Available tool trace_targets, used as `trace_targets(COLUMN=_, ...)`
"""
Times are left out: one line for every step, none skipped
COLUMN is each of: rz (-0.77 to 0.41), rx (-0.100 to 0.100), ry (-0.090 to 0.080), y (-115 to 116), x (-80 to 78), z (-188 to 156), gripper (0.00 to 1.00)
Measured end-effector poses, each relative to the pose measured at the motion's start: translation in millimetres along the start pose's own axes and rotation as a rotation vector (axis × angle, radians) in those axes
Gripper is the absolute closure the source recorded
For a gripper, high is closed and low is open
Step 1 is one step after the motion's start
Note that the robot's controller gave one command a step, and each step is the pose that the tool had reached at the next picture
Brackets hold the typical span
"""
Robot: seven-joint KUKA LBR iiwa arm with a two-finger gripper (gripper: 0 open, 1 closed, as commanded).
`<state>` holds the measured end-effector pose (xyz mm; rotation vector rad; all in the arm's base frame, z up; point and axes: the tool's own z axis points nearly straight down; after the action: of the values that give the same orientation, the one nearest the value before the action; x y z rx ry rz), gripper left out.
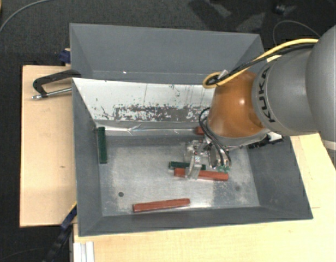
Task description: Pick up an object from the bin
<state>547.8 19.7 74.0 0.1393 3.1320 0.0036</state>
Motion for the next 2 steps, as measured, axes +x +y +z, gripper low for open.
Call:
trace_targets(rz=-0.361, rx=0.003, ry=0.003, y=-81.0, x=23.9, z=0.8, gripper=1.0)
trace_targets(rz=-0.815, rx=0.003, ry=-0.005, y=-77.3, x=10.9, z=-133.0, gripper=1.0)
